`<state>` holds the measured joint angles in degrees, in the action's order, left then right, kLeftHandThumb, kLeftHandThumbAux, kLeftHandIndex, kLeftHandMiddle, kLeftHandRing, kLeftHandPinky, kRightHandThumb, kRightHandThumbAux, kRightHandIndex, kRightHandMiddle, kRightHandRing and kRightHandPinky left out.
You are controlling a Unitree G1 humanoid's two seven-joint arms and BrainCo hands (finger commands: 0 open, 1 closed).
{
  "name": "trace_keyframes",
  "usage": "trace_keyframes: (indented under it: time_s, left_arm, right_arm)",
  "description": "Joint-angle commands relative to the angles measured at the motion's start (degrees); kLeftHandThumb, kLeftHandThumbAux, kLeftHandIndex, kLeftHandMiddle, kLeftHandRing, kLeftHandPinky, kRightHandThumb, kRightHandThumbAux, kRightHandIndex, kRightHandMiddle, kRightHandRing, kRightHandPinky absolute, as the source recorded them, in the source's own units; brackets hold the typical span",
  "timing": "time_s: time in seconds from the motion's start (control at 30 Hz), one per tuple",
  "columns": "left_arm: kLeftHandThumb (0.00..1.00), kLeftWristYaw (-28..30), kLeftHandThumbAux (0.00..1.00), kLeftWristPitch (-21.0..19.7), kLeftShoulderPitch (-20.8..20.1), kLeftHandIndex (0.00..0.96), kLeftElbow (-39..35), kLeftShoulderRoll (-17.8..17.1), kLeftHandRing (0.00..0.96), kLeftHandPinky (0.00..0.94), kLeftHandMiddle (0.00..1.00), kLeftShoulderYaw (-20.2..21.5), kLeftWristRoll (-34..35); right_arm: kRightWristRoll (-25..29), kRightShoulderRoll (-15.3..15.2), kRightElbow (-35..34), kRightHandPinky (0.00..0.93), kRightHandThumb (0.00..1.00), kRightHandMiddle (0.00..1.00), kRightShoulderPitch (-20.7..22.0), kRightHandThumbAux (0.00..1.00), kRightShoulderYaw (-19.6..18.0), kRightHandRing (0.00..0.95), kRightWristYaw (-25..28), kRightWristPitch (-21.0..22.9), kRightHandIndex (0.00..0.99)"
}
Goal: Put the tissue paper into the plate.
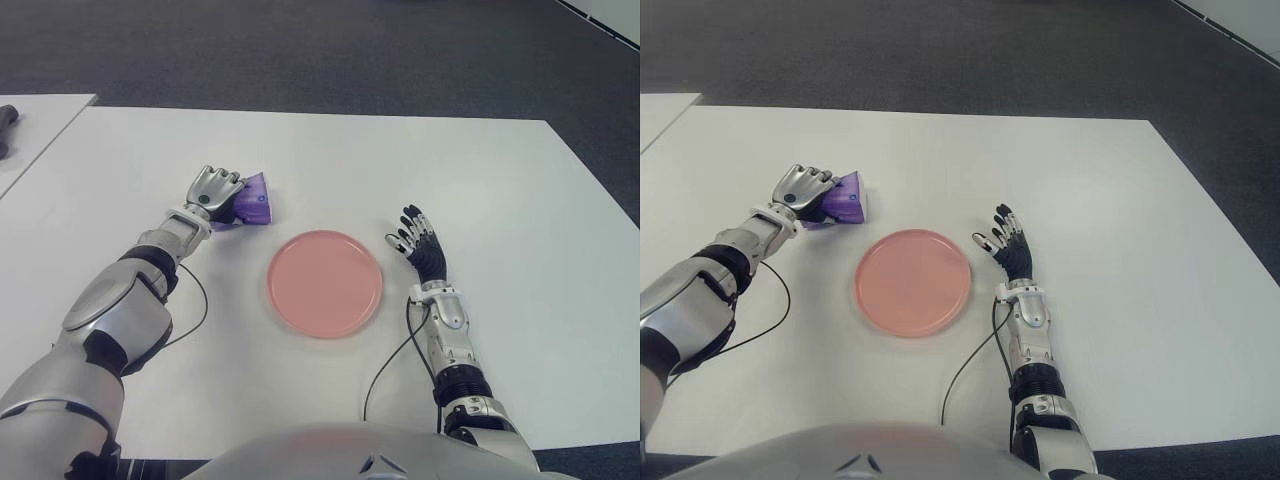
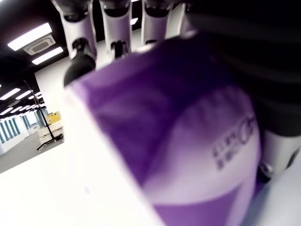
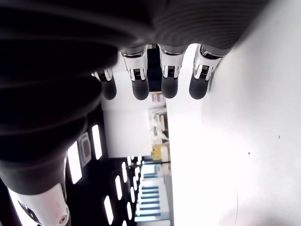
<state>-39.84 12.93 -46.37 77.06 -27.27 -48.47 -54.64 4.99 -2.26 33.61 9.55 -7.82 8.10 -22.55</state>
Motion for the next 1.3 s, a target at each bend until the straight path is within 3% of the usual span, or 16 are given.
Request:
trace_keyframes:
  time_s: [0.03,0.8,1.17,1.3]
  left_arm:
    - [0.847,2.6,0.663,1.8,4.9,0.424,1.7,3.0,0.747,0.732,0.548,-0.9,-0.9]
    - [0.846,-3.3,0.664,2.5,5.1,0.424,1.8,4.2,0.748,0.743,0.546,-0.4,-0.7]
    - [0.846,-2.0,0.664,4.9,1.8,0.424,1.0,3.7,0.767,0.751,0.539,6.7,5.9]
    - [0.845,-5.9,0.665,9.6,-0.4,0.42,-1.2,3.2,0.784,0.774,0.533,10.0,8.4]
  right_arm:
    - [0.8,0.3,3.0,0.093,0.095,0.05,-1.8,0.749,-0.2,0.058,-0.2,3.1,0.019]
    - [0.4,0.7,5.3,0.093,0.095,0.05,-0.2,0.749,-0.1,0.058,-0.8,2.5,0.019]
    - [0.3,0.8,6.4,0.093,0.095,0.05,0.5,0.749,0.0,0.058,-1.1,2.0,0.019]
    - [0.3,0.8,6.8,0.093,0.095,0.05,0.6,0.749,0.0,0.058,-1.1,1.9,0.019]
